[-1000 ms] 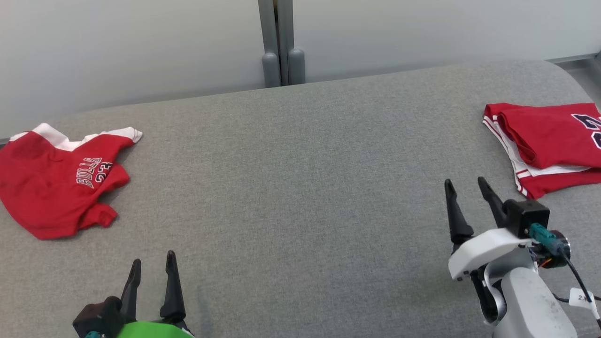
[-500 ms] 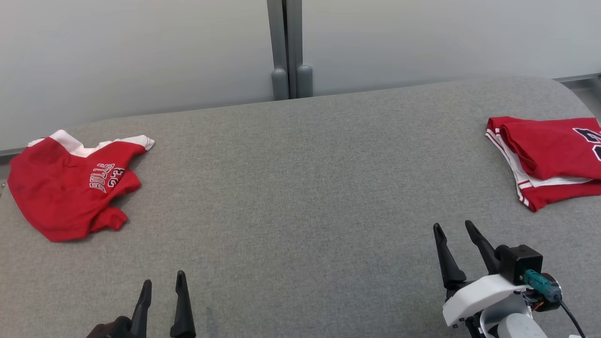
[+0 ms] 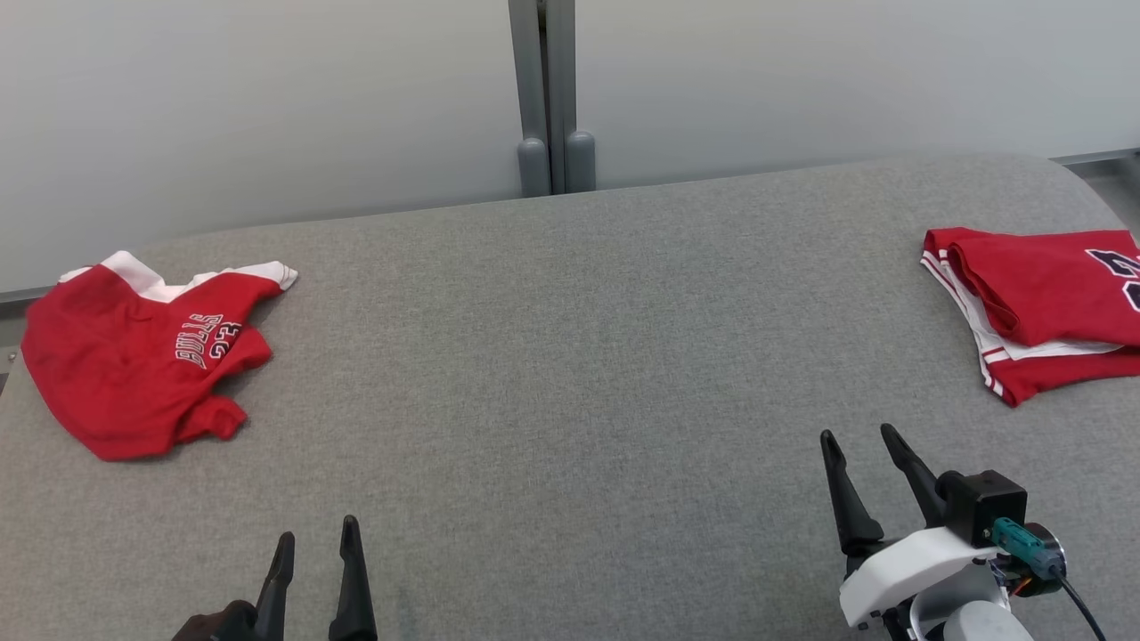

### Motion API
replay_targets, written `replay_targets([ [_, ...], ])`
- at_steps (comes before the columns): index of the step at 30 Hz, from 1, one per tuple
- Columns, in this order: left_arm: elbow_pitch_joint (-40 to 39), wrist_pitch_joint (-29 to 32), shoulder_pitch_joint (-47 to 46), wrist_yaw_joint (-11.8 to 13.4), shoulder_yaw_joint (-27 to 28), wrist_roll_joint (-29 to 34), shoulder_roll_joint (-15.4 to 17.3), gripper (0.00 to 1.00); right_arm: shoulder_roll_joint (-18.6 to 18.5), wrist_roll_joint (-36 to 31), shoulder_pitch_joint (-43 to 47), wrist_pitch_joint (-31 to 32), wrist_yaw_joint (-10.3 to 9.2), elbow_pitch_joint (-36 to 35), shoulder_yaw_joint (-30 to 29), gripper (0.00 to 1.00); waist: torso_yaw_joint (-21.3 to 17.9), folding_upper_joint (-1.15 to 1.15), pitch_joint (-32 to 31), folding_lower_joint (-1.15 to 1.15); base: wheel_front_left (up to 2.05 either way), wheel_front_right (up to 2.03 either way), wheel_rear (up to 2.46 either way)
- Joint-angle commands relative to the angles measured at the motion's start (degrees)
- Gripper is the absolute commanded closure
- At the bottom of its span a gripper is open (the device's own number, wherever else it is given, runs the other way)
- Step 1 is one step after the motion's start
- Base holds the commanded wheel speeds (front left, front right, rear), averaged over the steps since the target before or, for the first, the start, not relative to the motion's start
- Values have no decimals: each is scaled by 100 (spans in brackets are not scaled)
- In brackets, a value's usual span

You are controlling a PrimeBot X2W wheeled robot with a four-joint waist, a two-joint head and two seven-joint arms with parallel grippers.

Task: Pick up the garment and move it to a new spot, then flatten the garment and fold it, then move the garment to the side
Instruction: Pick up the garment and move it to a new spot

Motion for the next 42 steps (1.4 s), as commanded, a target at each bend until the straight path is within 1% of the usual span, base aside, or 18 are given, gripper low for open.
replay_targets([
  [1, 21, -2, 53, -28, 5, 20, 8, 0, -21, -5, 83, -25, -9, -26, -6, 0, 15, 0, -10, 0, 0, 0, 0],
  [6, 63, -2, 10, -61, -10, 39, 8, 0, -20, -14, 117, -25, -9, -28, -28, 0, 118, 0, -26, 0, 0, 0, 0],
  [10, 77, -2, -25, -80, -30, 57, 8, 0, -20, -37, 146, -25, -9, -43, -52, 0, 356, 0, -38, 0, 0, 0, 0],
  [16, 110, -2, -69, -102, -51, 141, 11, 0, -20, 38, 174, -25, -9, -86, 16, 0, 1037, 0, -63, 0, 0, 0, 0],
  [17, 106, -1, -69, -103, -32, 172, 11, 0, -20, 66, 180, -25, -9, -93, 34, 0, 1184, 0, -65, 0, 0, 0, 0],
  [18, 97, -2, -62, -114, 15, 203, 11, 0, -21, 98, 180, -25, -9, -90, 87, 0, 1439, 0, -65, 0, 0, 0, 0],
  [21, 112, -2, -67, -146, 94, 249, 11, 0, -20, 120, 170, -25, -9, -114, 137, 0, 1816, 0, -63, 0, 0, 0, 0],
  [27, 8, -2, 1, -137, 130, 290, 10, 0, -22, 120, 171, -25, -9, -104, 221, 0, 2343, 0, -68, 0, 0, 0, 0],
  [33, -22, -2, 32, -155, 142, 311, 10, 0, -23, 126, 156, -25, -9, -82, 289, 0, 2575, 0, -82, 0, 0, 0, 0],
  [42, -84, -2, 52, -133, 165, 307, 10, 0, -23, 76, 120, -25, -9, -85, 321, 0, 2611, 0, -72, 0, 0, 0, 0],
])
